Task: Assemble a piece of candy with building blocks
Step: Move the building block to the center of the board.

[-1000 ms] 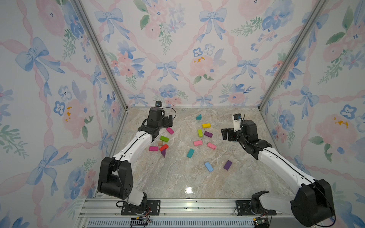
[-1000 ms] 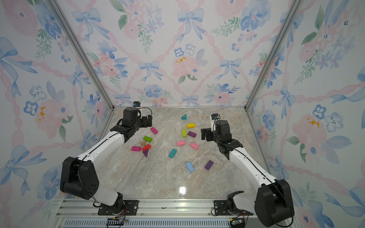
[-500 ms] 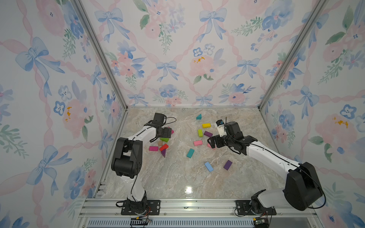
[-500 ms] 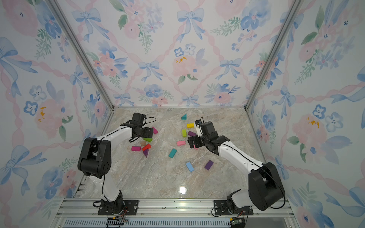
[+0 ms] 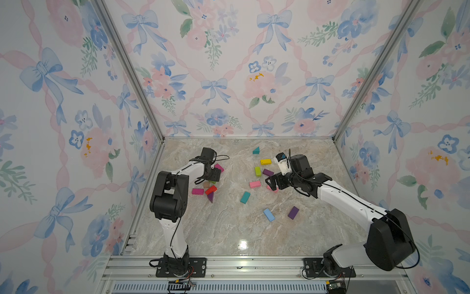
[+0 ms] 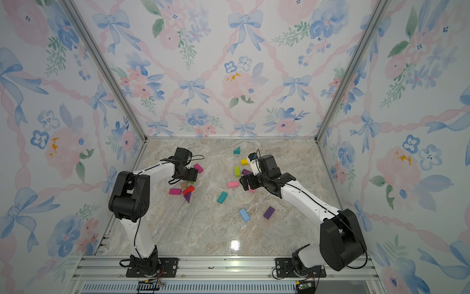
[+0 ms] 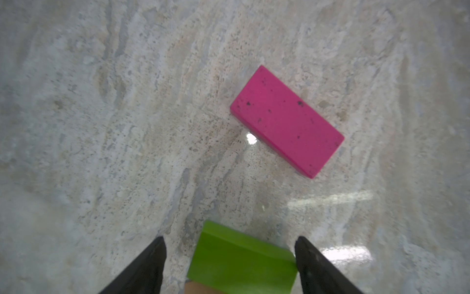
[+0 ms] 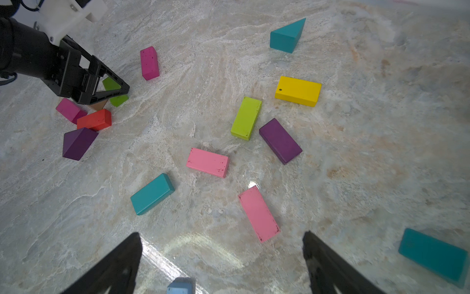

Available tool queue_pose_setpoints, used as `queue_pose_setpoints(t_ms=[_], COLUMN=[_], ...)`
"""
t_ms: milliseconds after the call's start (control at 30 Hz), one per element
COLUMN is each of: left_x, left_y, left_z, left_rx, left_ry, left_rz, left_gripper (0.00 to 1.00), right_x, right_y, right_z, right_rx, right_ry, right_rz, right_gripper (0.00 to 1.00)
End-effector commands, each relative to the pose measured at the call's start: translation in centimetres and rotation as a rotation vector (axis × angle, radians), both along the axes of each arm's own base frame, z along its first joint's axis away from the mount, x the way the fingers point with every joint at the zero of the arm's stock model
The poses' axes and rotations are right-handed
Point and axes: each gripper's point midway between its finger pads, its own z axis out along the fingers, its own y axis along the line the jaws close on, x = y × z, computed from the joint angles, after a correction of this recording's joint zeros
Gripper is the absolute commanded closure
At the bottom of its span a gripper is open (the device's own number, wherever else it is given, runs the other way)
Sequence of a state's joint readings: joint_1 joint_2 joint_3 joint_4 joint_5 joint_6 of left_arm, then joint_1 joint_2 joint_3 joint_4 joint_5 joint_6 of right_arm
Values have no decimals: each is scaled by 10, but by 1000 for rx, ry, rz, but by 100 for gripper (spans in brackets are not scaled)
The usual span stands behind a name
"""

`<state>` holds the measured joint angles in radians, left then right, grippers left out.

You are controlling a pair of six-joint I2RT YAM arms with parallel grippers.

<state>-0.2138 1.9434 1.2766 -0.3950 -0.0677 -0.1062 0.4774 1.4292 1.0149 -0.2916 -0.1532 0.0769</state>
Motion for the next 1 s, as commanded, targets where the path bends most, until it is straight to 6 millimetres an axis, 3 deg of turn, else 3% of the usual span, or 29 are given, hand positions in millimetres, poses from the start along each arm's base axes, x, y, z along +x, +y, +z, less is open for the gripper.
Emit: queue_pose_setpoints(t_ms=[0, 200, 333, 767, 967], left_x=[-8, -12, -18, -40, -43], left_y=[-4, -5, -7, -8, -11], left_z=[-19, -24, -23, -18, -12], left_rx=[31, 34, 28, 5, -14], left_ry=[63, 78, 82, 95, 86], left_rz=[-27, -29, -32, -45, -53], left_gripper=[24, 34, 35, 30, 20], right_x=[-2, -4, -5, -13, -17], right_y=[-10, -26, -32, -38, -31], right_z=[-1, 4, 9, 10, 7], right_rx=[-14, -9, -10, 4, 15], right_ry=[14, -1, -8, -11, 8], right_rz=[-16, -43, -49, -34, -8], right_gripper=[1, 1, 1, 1, 1])
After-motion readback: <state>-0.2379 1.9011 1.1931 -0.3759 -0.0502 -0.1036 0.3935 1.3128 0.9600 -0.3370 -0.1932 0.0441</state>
